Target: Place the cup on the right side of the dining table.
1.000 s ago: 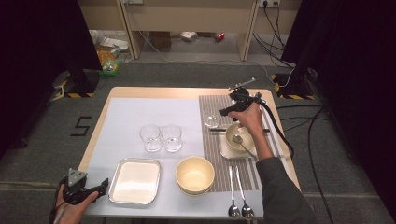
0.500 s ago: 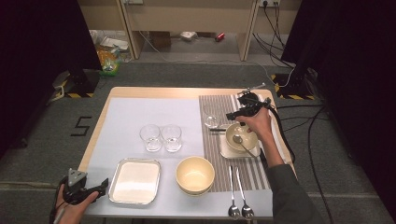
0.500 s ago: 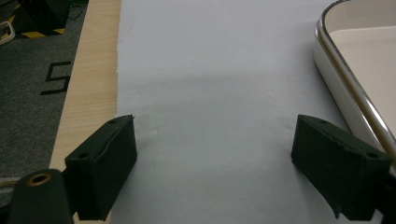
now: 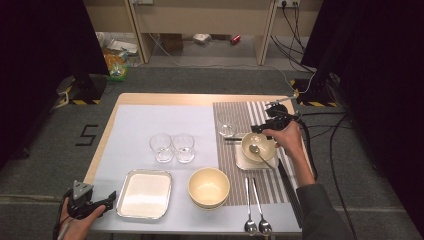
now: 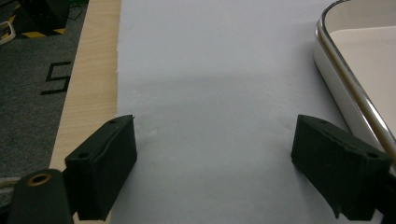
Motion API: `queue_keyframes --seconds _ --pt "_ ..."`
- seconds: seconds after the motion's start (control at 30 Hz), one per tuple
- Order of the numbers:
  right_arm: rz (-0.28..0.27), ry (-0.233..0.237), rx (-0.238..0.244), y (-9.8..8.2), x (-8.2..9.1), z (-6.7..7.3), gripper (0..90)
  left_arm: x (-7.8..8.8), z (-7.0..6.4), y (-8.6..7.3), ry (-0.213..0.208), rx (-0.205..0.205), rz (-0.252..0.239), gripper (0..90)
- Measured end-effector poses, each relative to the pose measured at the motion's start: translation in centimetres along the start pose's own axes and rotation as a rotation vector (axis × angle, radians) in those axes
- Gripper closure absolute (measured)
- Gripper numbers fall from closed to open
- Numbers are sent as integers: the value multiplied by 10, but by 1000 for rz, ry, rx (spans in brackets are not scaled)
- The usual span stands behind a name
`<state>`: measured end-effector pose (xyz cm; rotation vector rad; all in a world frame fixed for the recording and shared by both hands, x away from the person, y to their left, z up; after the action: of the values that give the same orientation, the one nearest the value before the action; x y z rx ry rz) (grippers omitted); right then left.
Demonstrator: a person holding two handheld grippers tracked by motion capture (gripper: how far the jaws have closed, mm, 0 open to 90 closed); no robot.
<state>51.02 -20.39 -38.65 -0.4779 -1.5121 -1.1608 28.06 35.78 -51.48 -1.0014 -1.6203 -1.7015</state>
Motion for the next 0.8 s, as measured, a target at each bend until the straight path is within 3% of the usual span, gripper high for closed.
queue_keyframes --seconds 0.37,0.8 --pt "-9 -5 -21 -20 4 -16 290 0 0 1 3 2 4 129" --pt "-27 12 -20 -40 10 -23 285 0 0 1 0 2 2 129"
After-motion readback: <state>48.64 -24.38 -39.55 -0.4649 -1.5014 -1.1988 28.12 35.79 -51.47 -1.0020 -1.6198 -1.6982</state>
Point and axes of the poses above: each handheld gripper's, and its own axes: x roughly backward along the jaws, y roughly out of its top, z roughly to its left, the point moved 1 cm from there along -x, roughly forward along the jaws, and after that the axes turned 15 degrees about z, right-handed, at the moved point
